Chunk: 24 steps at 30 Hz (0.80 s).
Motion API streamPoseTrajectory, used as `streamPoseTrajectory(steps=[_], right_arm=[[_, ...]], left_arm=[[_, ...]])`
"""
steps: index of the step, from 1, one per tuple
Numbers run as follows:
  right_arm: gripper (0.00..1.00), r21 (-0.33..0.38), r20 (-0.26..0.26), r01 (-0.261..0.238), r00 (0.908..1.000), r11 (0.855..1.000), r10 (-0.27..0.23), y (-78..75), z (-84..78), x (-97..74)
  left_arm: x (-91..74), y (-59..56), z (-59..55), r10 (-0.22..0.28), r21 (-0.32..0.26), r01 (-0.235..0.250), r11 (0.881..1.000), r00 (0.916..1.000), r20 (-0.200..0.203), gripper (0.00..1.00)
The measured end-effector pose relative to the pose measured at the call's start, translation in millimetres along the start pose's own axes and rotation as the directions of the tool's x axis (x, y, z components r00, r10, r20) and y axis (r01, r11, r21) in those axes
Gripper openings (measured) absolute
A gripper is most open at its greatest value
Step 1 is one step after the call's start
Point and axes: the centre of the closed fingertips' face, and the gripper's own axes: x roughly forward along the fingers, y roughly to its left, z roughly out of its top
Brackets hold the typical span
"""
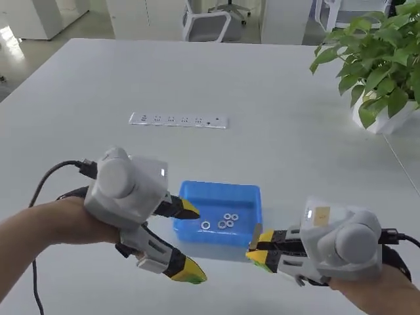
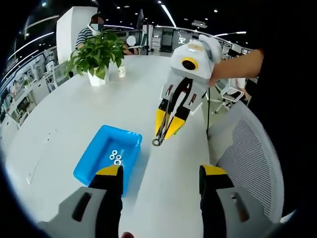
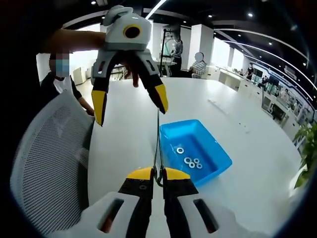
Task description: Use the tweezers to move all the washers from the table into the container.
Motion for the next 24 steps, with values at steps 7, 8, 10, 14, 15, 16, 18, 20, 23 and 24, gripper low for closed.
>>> streamPoseTrajectory(steps=[7,8,10,14,15,16,18,20,23,24], right_arm=[[0.07,-0.007,0.029,-0.002,0.9996,1.000,0.003,-13.9,16.5,2.3],[0.07,-0.008,0.032,-0.001,0.9995,1.000,0.001,-15.7,18.1,2.5],[0.07,-0.013,0.036,-0.001,0.9994,1.000,0.001,-19.5,21.2,3.5],[0.07,-0.025,0.050,0.001,0.9988,1.000,0.001,-32.4,26.8,7.9],[0.07,-0.029,0.053,0.003,0.9986,1.000,-0.001,-36.2,28.3,9.7],[0.07,-0.027,0.058,0.002,0.9983,1.000,-0.001,-37.9,29.2,10.5],[0.07,-0.029,0.064,0.003,0.9980,1.000,-0.001,-41.4,31.0,12.5],[0.07,-0.031,0.065,-0.001,0.9979,1.000,0.003,-43.5,32.4,14.3],[0.07,-0.034,0.070,-0.008,0.9975,0.999,0.011,-46.9,34.8,18.3],[0.07,-0.036,0.072,-0.010,0.9973,0.999,0.012,-48.5,35.7,20.5]], left_arm=[[-12.5,8.7,-1.9,0.065,-0.063,-0.061,0.996,0.9956,0.068,0.75],[-14.4,10.7,-2.0,0.084,-0.076,-0.077,0.994,0.9928,0.086,0.76],[-16.7,11.9,-3.6,0.100,-0.088,-0.091,0.992,0.9899,0.100,0.79],[-24.0,18.5,-12.3,0.171,-0.135,-0.152,0.979,0.9739,0.149,0.89],[-24.7,17.8,-16.6,0.174,-0.138,-0.154,0.978,0.9734,0.149,0.90],[-24.8,17.6,-18.7,0.178,-0.136,-0.159,0.978,0.9733,0.145,0.91],[-25.7,17.5,-22.5,0.185,-0.136,-0.166,0.977,0.9718,0.146,0.94],[-27.0,18.7,-24.5,0.193,-0.142,-0.172,0.975,0.9693,0.152,0.96],[-28.5,19.1,-29.2,0.200,-0.147,-0.178,0.973,0.9681,0.151,0.98],[-29.2,19.5,-29.9,0.204,-0.149,-0.181,0.972,0.9673,0.152,0.99]])
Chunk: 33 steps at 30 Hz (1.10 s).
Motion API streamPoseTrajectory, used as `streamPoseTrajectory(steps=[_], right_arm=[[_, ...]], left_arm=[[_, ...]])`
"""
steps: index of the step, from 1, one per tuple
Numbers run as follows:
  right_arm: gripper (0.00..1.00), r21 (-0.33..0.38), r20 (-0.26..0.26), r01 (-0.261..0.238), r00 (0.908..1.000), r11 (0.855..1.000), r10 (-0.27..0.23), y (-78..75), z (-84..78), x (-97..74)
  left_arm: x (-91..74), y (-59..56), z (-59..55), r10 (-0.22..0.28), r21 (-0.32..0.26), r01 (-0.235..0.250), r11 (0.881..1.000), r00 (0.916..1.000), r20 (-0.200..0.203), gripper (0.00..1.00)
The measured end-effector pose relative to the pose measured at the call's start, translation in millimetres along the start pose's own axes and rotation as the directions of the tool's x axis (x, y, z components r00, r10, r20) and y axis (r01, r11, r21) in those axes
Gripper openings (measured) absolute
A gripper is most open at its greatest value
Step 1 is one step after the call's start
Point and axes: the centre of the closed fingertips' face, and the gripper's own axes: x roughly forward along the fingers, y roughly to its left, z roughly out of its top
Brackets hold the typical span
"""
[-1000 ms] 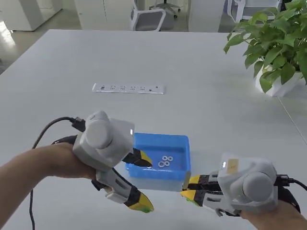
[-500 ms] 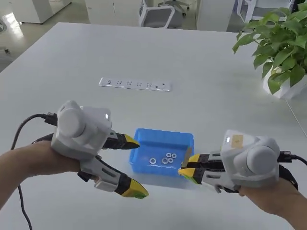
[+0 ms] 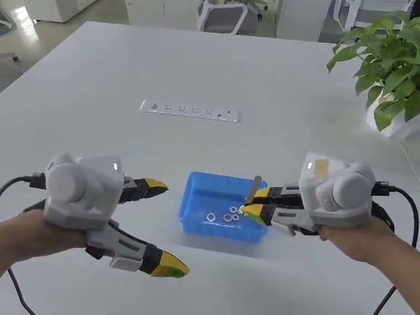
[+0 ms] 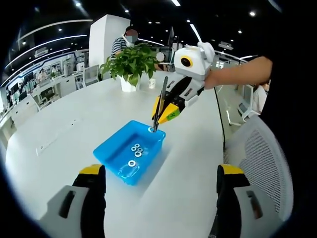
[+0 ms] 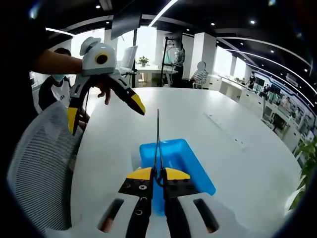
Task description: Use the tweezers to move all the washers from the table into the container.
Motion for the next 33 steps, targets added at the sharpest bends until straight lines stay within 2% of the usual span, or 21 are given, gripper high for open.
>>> streamPoseTrajectory(steps=[7,20,26,33], right_arm=[[0.07,-0.012,0.002,-0.019,0.9998,1.000,0.019,-6.7,1.1,13.3],[0.07,-0.027,-0.001,-0.049,0.9988,0.998,0.049,-16.6,-4.7,40.7],[0.07,-0.020,0.030,-0.051,0.9982,0.999,0.052,-23.1,-6.1,53.7],[0.07,-0.029,0.003,-0.079,0.9969,0.996,0.079,-25.9,-19.6,67.2]], left_arm=[[-8.1,7.4,-0.5,0.033,-0.012,-0.032,0.999,0.9990,0.031,0.99],[-17.3,12.0,-6.9,0.060,-0.027,-0.059,0.998,0.9974,0.039,0.99],[-20.2,15.8,-7.5,0.069,-0.037,-0.067,0.997,0.9963,0.050,0.99],[-17.7,16.8,-3.1,0.077,-0.035,-0.075,0.997,0.9957,0.052,0.97]])
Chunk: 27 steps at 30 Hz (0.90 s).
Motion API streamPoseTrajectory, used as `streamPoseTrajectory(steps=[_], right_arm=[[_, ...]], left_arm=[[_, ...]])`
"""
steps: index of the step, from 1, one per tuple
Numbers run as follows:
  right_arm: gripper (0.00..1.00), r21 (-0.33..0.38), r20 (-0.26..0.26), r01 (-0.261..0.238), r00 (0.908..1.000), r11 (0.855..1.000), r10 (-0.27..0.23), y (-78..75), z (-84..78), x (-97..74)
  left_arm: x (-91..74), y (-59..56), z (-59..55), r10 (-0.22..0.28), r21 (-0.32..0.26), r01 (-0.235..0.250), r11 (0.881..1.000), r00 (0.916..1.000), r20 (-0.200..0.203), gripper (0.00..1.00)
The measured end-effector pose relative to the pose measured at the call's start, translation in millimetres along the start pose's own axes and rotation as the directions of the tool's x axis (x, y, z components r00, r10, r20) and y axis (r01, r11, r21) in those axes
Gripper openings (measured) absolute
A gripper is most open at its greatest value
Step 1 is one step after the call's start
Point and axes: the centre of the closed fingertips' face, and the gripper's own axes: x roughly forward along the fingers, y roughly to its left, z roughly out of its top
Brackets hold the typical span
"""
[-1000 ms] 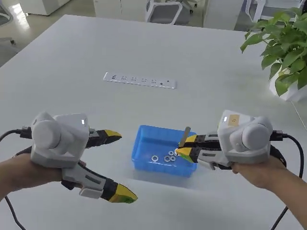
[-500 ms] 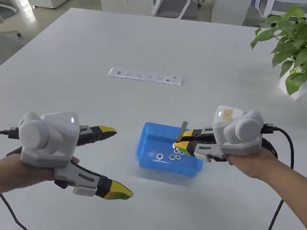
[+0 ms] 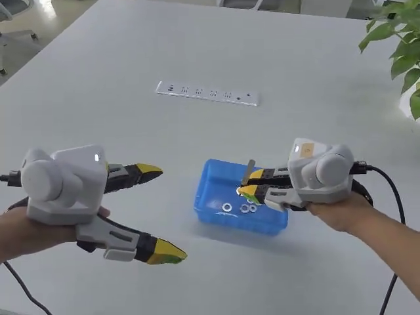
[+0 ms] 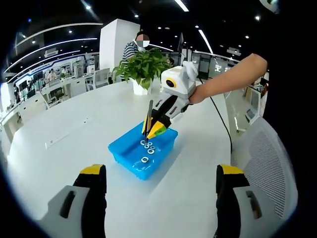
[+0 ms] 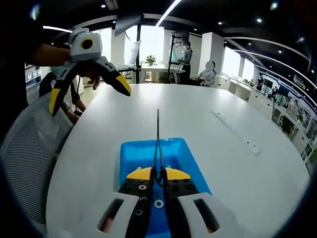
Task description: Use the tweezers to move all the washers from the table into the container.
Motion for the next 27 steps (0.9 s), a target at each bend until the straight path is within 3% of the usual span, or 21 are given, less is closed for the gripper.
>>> streamPoseTrajectory(steps=[16,27], right_arm=[[0.08,-0.004,-0.036,-0.044,0.9984,0.999,0.044,-2.2,-22.0,21.3],[0.08,-0.006,-0.034,-0.052,0.9981,0.999,0.052,0.1,-25.2,26.5]], left_arm=[[12.5,16.1,8.1,0.000,0.012,0.000,1.000,1.0000,-0.004,0.95],[23.0,21.4,14.9,-0.018,0.045,0.018,0.999,0.9997,-0.015,0.88]])
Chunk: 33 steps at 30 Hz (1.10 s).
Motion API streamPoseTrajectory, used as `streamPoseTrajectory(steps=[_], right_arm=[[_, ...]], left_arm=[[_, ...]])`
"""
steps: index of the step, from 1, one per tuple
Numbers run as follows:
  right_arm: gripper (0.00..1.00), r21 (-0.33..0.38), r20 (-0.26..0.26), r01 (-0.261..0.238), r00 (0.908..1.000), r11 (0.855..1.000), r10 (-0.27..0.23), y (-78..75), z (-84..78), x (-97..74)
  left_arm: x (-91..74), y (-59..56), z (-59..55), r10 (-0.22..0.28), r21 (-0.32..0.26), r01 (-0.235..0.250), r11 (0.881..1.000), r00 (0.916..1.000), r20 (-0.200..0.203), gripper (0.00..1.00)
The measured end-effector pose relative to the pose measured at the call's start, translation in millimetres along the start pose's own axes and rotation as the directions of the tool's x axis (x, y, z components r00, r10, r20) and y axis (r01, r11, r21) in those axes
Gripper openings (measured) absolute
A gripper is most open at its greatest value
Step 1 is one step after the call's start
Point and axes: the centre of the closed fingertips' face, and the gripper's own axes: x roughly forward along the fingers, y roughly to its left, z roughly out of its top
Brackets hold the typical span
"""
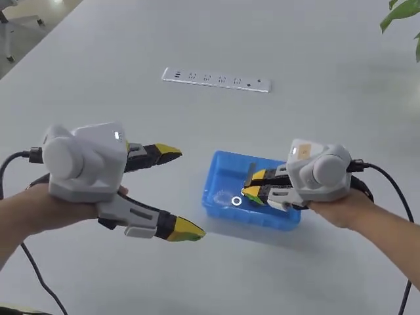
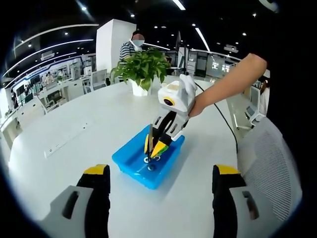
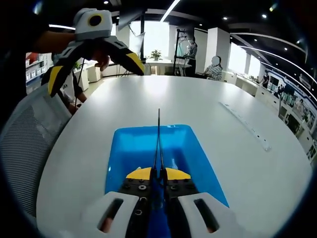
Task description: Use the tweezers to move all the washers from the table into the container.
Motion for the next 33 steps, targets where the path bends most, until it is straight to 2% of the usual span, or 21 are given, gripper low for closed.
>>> streamPoseTrajectory(steps=[3,5,8,12,18,19,25,28,32,33], right_arm=[[0.08,-0.008,-0.005,-0.001,1.0000,1.000,0.001,0.6,0.1,0.1],[0.08,-0.016,-0.009,-0.003,1.0000,1.000,0.002,1.2,0.8,0.7],[0.08,-0.024,-0.014,-0.005,0.9999,1.000,0.005,1.1,0.6,2.2],[0.08,-0.025,-0.016,-0.005,0.9999,1.000,0.005,0.7,1.2,2.3],[0.08,-0.029,-0.018,-0.008,0.9998,1.000,0.007,0.5,1.5,3.4],[0.08,-0.031,-0.019,-0.009,0.9998,0.999,0.008,0.8,2.0,3.7],[0.08,-0.034,-0.020,-0.011,0.9998,0.999,0.010,0.6,2.6,5.0],[0.08,-0.037,-0.020,-0.011,0.9997,0.999,0.010,0.7,2.7,5.6],[0.08,-0.041,-0.022,-0.013,0.9997,0.999,0.012,0.9,2.8,5.5],[0.08,-0.041,-0.022,-0.012,0.9997,0.999,0.011,0.8,2.9,5.5]], left_arm=[[6.6,3.4,8.7,-0.013,0.032,0.013,0.999,0.9999,-0.008,0.80],[9.6,4.7,12.3,-0.023,0.047,0.024,0.999,0.9996,-0.019,0.72],[17.1,10.8,19.6,-0.049,0.106,0.054,0.993,0.9977,-0.047,0.63],[26.0,17.5,29.9,-0.073,0.141,0.081,0.987,0.9954,-0.062,0.58],[37.1,22.5,31.3,-0.114,0.198,0.138,0.970,0.9850,-0.130,0.47],[39.1,23.9,31.2,-0.119,0.212,0.150,0.966,0.9815,-0.150,0.45],[50.3,28.6,36.2,-0.151,0.259,0.204,0.944,0.9655,-0.212,0.35],[56.4,29.6,35.7,-0.169,0.289,0.247,0.925,0.9485,-0.268,0.28],[64.1,28.8,37.7,-0.187,0.320,0.288,0.903,0.9319,-0.311,0.24],[65.4,27.8,36.6,-0.193,0.328,0.303,0.895,0.9251,-0.327,0.24]])
